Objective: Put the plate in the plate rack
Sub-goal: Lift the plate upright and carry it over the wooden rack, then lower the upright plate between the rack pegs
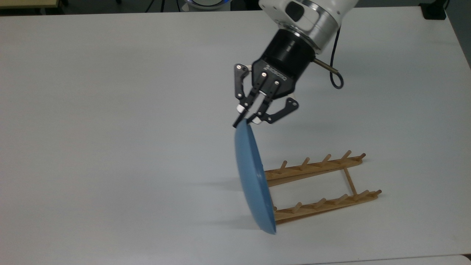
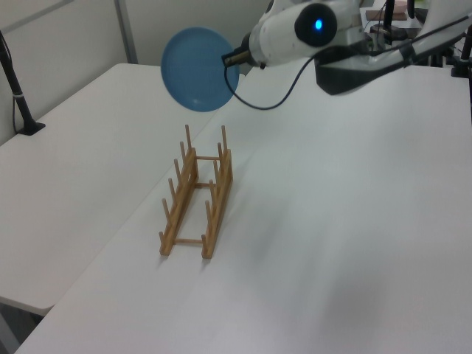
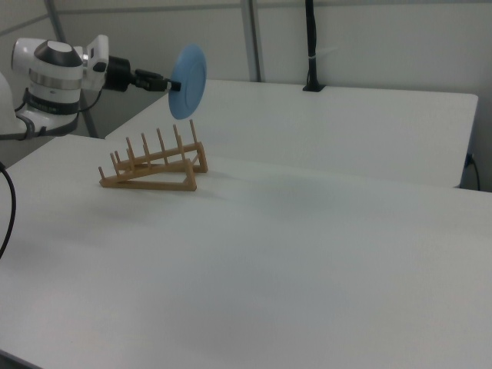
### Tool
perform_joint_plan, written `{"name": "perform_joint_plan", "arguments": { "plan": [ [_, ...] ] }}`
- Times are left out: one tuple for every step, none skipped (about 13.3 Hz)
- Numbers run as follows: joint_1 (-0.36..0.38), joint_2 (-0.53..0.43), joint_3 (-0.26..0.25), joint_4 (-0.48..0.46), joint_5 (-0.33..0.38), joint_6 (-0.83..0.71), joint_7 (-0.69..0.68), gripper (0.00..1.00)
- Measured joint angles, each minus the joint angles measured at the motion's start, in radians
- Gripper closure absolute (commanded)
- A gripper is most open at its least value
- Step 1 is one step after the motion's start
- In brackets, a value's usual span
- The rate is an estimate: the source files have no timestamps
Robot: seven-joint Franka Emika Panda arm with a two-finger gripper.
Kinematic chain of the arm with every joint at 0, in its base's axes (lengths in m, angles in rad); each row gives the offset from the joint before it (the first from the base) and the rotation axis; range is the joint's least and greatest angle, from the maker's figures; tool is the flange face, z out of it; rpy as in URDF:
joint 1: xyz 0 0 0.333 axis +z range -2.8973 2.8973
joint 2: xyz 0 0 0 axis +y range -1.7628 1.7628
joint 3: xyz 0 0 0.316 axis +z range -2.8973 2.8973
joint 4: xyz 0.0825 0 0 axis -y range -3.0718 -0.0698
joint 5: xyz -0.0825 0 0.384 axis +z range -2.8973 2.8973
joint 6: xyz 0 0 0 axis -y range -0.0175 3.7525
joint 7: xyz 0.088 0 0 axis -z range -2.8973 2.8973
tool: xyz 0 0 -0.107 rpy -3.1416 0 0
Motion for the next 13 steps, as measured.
{"name": "perform_joint_plan", "arguments": {
  "plan": [
    [0.002, 0.008, 0.016, 0.000, -0.015, 0.000, 0.017, 1.00],
    [0.005, 0.010, 0.028, 0.000, -0.016, 0.000, 0.020, 1.00],
    [0.015, 0.010, 0.031, 0.000, -0.016, 0.000, 0.020, 1.00],
    [0.024, 0.011, 0.031, -0.001, -0.016, 0.000, 0.020, 1.00],
    [0.031, 0.013, 0.031, -0.003, -0.016, 0.000, 0.020, 1.00],
    [0.037, 0.017, 0.031, -0.005, -0.016, 0.000, 0.020, 1.00],
    [0.039, 0.022, 0.031, -0.005, -0.016, 0.000, 0.026, 1.00],
    [0.040, 0.026, 0.031, -0.010, -0.016, 0.000, 0.029, 1.00],
    [0.041, 0.030, 0.032, -0.020, -0.016, 0.000, 0.034, 1.00],
    [0.041, 0.031, 0.032, -0.029, -0.017, 0.000, 0.038, 1.00],
    [0.041, 0.032, 0.032, -0.039, -0.018, 0.000, 0.040, 1.00],
    [0.041, 0.032, 0.031, -0.048, -0.025, -0.002, 0.046, 1.00],
    [0.041, 0.032, 0.031, -0.050, -0.029, -0.002, 0.049, 1.00]
  ]
}}
